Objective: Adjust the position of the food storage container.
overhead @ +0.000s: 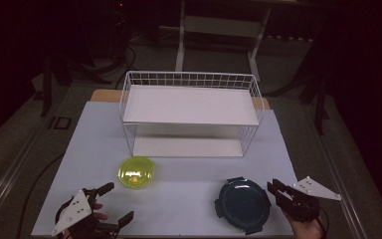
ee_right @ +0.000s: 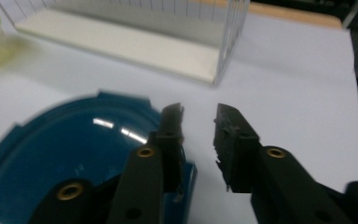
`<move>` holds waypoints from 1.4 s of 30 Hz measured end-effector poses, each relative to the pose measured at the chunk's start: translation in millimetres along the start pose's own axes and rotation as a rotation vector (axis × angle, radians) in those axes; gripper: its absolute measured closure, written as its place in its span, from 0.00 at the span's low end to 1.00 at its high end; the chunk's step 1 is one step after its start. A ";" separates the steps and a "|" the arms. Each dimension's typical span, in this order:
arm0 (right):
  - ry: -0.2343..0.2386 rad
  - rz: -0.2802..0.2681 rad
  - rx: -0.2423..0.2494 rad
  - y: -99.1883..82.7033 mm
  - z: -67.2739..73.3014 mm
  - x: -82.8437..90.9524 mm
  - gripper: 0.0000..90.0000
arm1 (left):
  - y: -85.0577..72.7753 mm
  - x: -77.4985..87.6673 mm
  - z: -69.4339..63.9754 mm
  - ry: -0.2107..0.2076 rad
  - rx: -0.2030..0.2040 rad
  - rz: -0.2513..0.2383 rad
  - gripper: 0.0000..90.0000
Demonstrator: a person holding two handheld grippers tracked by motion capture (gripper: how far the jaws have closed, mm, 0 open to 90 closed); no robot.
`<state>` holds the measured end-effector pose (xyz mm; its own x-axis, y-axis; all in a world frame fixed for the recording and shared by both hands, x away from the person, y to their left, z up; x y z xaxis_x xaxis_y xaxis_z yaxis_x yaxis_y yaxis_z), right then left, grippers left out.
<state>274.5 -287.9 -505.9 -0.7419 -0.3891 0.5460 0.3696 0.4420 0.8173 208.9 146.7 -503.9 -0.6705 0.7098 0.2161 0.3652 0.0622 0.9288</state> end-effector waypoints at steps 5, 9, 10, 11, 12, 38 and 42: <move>0.012 0.061 -0.021 -26.1 -0.7 1.2 0.96 | -0.2 -0.3 -0.3 0.000 -0.002 0.002 0.00; 0.021 0.083 -0.033 -36.8 0.3 4.0 0.99 | -0.4 -0.5 -0.3 0.001 -0.004 0.003 0.00; 0.031 0.091 -0.041 -40.7 1.1 5.4 1.00 | -0.3 -0.8 -0.4 -0.001 -0.002 0.003 0.00; 0.043 0.100 -0.051 -47.3 3.1 8.6 1.00 | -0.4 -0.9 -0.4 0.000 -0.004 0.004 0.00; 0.056 0.106 -0.054 -50.5 4.8 10.1 1.00 | -0.5 -1.0 -0.6 0.000 -0.004 0.004 0.00; 0.165 0.152 -0.072 -61.0 32.2 7.3 1.00 | -1.2 -3.2 -0.9 0.002 -0.003 0.008 0.00; 0.189 0.154 -0.058 -56.2 39.7 1.8 1.00 | -1.2 -3.4 -0.9 -0.001 -0.003 0.009 0.00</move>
<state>230.2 -281.3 -558.1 -0.5585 -0.4677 0.6851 0.5059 0.4624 0.7282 210.2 143.5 -505.5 -0.6668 0.7109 0.2237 0.3692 0.0544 0.9277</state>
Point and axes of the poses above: each handheld gripper's, and its own axes: x roughly backward along the jaws, y roughly out of its top, z roughly to its left, the point moved 9 cm from there along -x, roughly forward along the jaws, and after that the axes turned 13 degrees about x, right-handed, at the moved point
